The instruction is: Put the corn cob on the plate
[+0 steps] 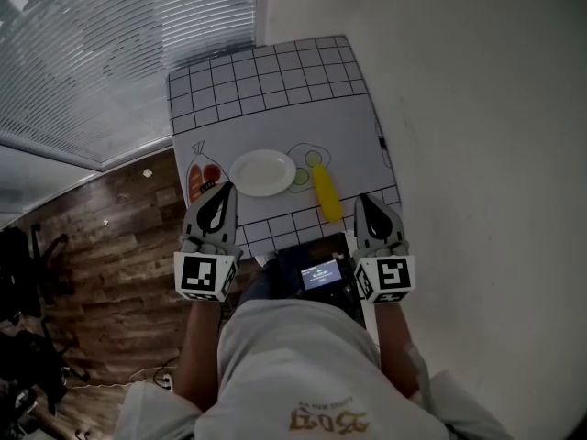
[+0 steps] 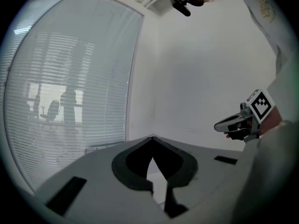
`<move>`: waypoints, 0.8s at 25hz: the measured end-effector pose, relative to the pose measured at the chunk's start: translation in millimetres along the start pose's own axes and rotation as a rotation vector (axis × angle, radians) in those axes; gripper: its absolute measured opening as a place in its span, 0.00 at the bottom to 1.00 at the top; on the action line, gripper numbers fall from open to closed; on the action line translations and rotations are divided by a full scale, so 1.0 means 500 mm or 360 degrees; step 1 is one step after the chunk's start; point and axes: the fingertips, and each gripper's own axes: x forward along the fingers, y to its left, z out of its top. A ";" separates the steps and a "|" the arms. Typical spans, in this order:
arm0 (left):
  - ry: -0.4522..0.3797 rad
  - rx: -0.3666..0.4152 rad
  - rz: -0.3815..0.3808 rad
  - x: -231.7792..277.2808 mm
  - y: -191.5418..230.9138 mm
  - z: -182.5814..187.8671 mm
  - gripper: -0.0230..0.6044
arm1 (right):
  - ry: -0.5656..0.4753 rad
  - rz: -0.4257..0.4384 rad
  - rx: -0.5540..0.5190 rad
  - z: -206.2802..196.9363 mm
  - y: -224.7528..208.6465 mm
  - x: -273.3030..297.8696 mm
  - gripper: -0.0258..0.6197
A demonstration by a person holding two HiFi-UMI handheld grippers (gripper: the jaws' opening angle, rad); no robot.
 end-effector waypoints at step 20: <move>0.0254 0.0418 -0.0692 0.170 -0.211 -0.053 0.05 | 0.0255 -0.0079 0.0127 -0.130 -0.061 -0.013 0.05</move>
